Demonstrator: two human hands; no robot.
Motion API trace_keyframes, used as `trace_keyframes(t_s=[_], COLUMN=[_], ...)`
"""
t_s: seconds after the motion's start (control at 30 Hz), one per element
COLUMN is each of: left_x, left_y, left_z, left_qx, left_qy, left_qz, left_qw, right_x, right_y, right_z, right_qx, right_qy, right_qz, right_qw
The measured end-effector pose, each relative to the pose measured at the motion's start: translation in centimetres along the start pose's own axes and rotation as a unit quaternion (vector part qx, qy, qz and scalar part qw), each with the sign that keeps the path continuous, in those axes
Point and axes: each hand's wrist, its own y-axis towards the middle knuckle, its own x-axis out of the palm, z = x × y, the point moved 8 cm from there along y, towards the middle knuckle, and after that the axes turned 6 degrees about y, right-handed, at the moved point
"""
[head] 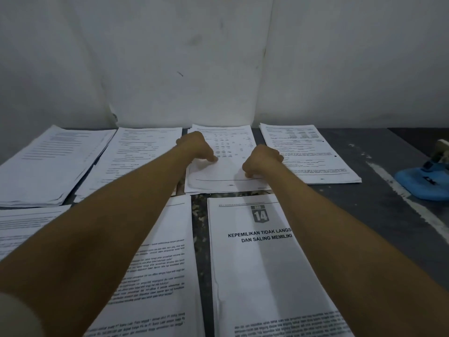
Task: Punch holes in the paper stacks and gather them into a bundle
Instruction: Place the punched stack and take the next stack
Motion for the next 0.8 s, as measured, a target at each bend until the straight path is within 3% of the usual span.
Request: trace_keyframes(t_s=[0.37, 0.53, 0.67, 0.8], left_x=[0.1, 0.5, 0.6, 0.6], left_y=[2.3, 2.6, 2.7, 2.7], left_z=[-0.5, -0.7, -1.0, -1.0], left_qx=[-0.033, -0.041, -0.067, -0.079], left_qy=[0.015, 0.022, 0.024, 0.035], left_qz=[0.000, -0.004, 0.019, 0.032], left_qw=[0.999, 0.999, 0.997, 0.996], right_x=[0.2, -0.2, 0.1, 0.1], right_y=[1.5, 0.9, 1.0, 0.5], right_z=[1.5, 0.7, 0.9, 0.8], right_qx=[0.032, 0.019, 0.028, 0.042], right_qy=[0.058, 0.051, 0.136, 0.083], right_qz=[-0.039, 0.004, -0.022, -0.041], right_qw=[0.997, 0.998, 0.990, 0.995])
